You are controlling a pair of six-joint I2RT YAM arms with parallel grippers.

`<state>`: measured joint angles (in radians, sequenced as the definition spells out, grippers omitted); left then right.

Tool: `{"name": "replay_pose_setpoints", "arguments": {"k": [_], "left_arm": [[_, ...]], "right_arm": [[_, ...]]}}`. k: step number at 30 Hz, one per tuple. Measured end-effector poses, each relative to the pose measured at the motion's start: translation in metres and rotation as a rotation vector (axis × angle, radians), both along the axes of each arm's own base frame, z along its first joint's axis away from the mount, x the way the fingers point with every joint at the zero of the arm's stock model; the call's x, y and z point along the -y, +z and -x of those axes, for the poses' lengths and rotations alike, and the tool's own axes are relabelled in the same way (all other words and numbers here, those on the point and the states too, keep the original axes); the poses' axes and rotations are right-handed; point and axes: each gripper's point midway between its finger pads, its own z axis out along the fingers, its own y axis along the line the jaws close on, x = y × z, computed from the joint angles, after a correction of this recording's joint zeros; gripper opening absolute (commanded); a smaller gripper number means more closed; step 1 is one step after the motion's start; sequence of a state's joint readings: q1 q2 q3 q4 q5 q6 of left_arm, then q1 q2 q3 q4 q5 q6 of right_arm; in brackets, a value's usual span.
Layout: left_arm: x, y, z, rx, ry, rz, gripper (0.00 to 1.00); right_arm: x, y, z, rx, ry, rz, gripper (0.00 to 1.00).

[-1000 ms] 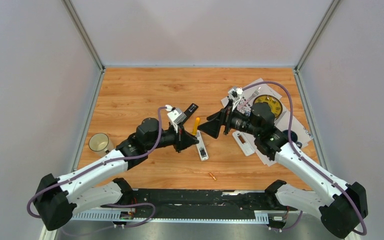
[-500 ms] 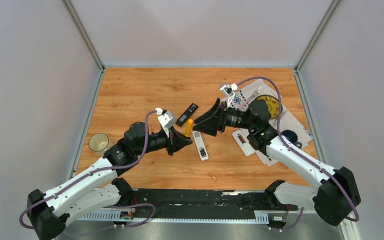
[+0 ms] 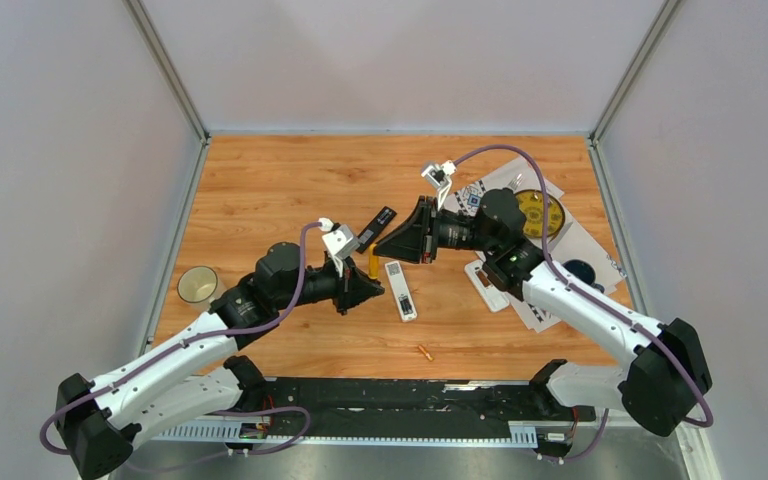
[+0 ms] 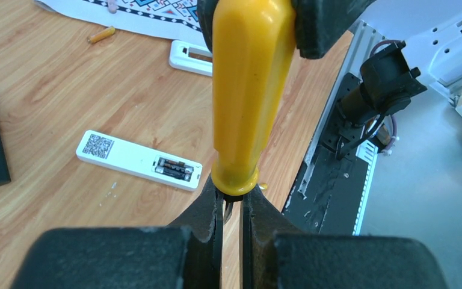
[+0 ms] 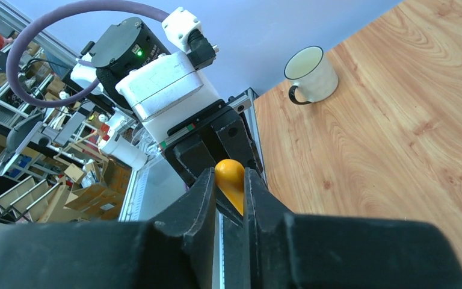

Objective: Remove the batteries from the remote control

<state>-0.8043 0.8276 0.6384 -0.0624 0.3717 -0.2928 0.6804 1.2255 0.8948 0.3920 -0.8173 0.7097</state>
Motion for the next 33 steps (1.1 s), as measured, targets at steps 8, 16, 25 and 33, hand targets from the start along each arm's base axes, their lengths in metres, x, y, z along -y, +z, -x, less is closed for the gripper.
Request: {"name": "replay_pose_setpoints", "arguments": {"k": [8, 16, 25, 33], "left_arm": [[-0.002, -0.005, 0.000, -0.012, 0.006, -0.020, 0.00], [-0.002, -0.005, 0.001, -0.013, 0.004, -0.020, 0.00], [-0.001, -0.007, 0.002, -0.018, -0.007, -0.021, 0.00], [0.000, -0.005, 0.005, -0.042, -0.011, -0.011, 0.47]], "right_arm": [[-0.002, -0.013, 0.003, -0.024, 0.005, 0.046, 0.43], [-0.003, -0.023, 0.003, -0.019, -0.003, 0.094, 0.34], [-0.004, -0.025, 0.003, -0.015, -0.005, 0.105, 0.04], [-0.004, -0.029, -0.007, 0.033, -0.044, 0.116, 0.00]]}}
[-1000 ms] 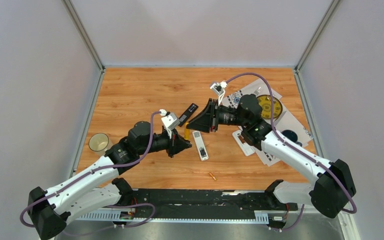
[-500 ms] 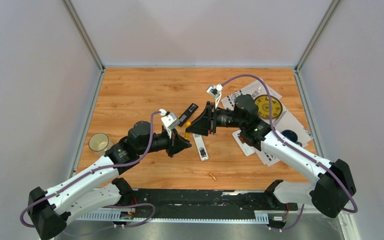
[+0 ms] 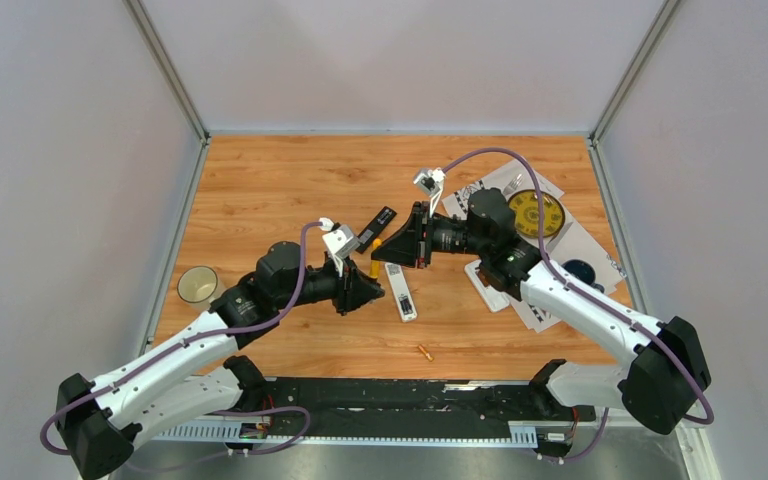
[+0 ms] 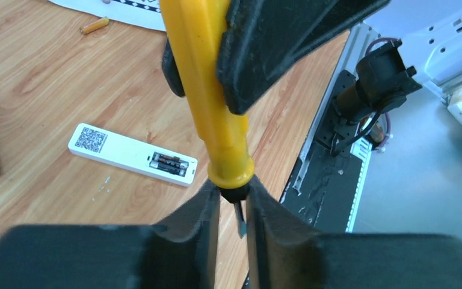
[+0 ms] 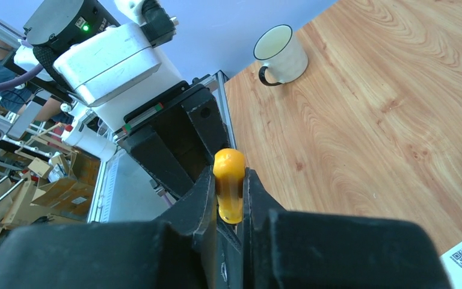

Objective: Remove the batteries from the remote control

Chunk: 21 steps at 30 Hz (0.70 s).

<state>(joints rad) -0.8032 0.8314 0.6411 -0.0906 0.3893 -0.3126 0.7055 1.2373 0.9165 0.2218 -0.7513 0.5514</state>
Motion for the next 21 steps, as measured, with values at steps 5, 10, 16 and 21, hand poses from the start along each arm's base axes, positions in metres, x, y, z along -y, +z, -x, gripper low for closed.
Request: {"name": "replay_pose_setpoints", "arguments": {"k": [5, 10, 16, 21], "left_arm": [[-0.003, 0.001, -0.003, 0.011, 0.023, -0.004, 0.69], [-0.009, 0.012, -0.005, 0.042, 0.062, 0.019, 0.72], [-0.029, 0.013, -0.012, 0.081, 0.177, 0.040, 0.76], [-0.040, -0.016, -0.018, 0.047, 0.255, -0.003, 0.75]], "right_arm": [[-0.001, -0.001, 0.000, -0.006, -0.007, 0.004, 0.00], [0.001, -0.011, -0.005, -0.027, -0.043, 0.041, 0.00], [0.012, -0.020, -0.012, -0.014, -0.128, 0.058, 0.00], [0.033, -0.031, -0.028, -0.023, -0.259, 0.075, 0.00]]}}
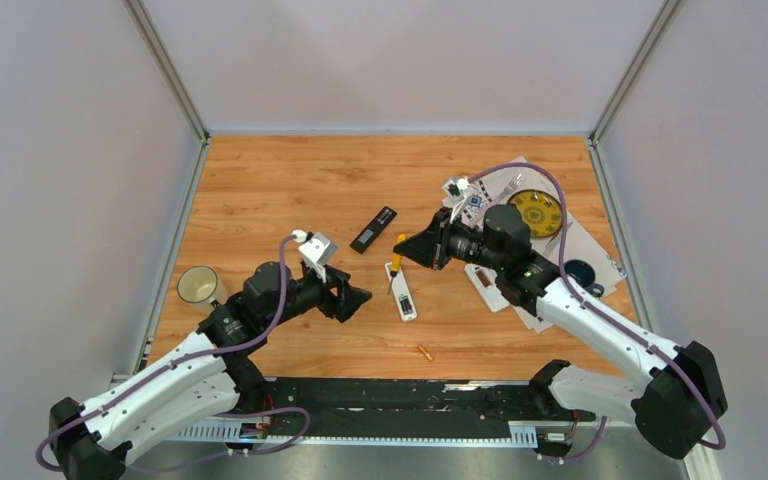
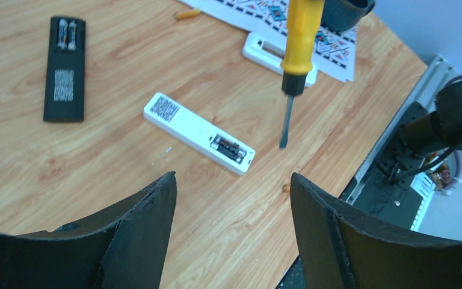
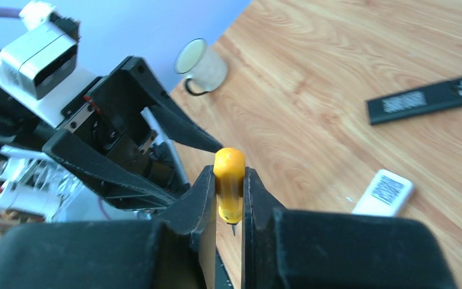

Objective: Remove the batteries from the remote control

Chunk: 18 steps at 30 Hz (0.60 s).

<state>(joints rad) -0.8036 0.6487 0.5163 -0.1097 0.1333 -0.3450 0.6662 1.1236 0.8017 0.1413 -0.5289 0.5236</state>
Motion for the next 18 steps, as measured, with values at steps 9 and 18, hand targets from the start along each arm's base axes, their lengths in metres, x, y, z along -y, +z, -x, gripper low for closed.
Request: {"name": "replay_pose_setpoints", "arguments": {"k": [9, 18], "left_arm": [[-0.001, -0.044, -0.012, -0.113, 0.077, -0.085, 0.72], [0.006, -0.106, -0.019, -0.264, 0.099, -0.212, 0.68]], "right_arm": [[0.040, -0.051, -0.033, -0.104, -0.261, 0.061, 0.00], [0.042, -0.089, -0.050, -0.176, -0.329, 0.130, 0.00]]}}
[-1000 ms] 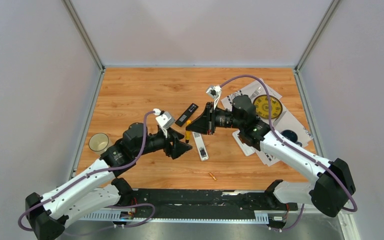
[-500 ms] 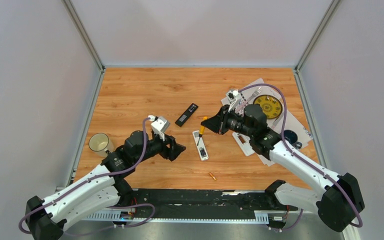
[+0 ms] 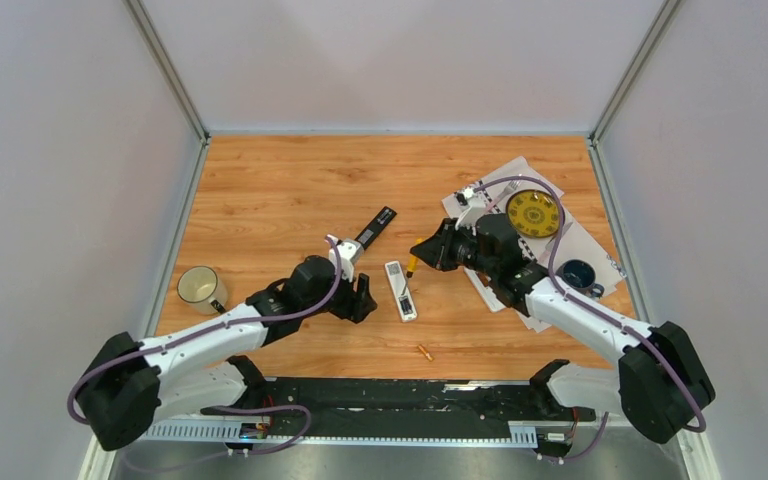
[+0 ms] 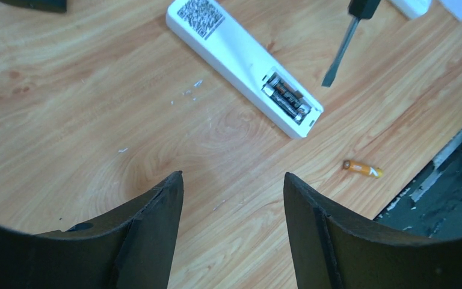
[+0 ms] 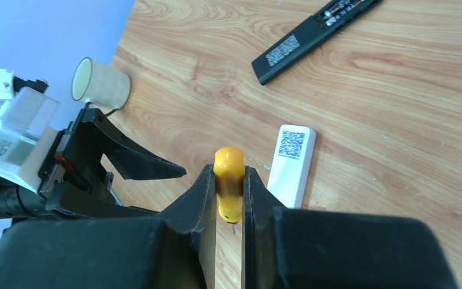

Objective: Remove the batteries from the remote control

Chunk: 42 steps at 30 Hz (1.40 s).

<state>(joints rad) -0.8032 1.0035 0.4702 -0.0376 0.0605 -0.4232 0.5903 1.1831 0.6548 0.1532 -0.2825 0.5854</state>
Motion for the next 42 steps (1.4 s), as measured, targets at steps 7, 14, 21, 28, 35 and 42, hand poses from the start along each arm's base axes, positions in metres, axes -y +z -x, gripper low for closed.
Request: {"name": "replay_pose_setpoints", "arguments": {"k": [7, 14, 21, 28, 35, 42], "left_arm": [[0.009, -0.034, 0.000, -0.097, -0.025, -0.058, 0.66], [0.022, -0.040, -0.007, -0.115, -0.049, -0.068, 0.67], [0.044, -0.022, -0.037, -0.048, -0.118, -0.138, 0.73], [0.076, -0.001, -0.078, 0.032, -0.244, -0.259, 0.64], [0.097, -0.033, -0.111, -0.044, -0.279, -0.405, 0.45], [0.083, -0.056, -0.112, -0.108, -0.255, -0.497, 0.40]], "right_arm": [[0.004, -0.021, -0.010, -0.027, -0.044, 0.051, 0.00], [0.007, -0.029, -0.014, -0.031, -0.063, 0.079, 0.00], [0.016, -0.031, -0.014, -0.034, -0.093, 0.113, 0.00], [0.052, -0.013, -0.021, -0.007, -0.205, 0.100, 0.00], [0.086, -0.020, -0.016, -0.036, -0.289, 0.121, 0.00], [0.091, -0.018, -0.009, -0.038, -0.293, 0.121, 0.00]]}}
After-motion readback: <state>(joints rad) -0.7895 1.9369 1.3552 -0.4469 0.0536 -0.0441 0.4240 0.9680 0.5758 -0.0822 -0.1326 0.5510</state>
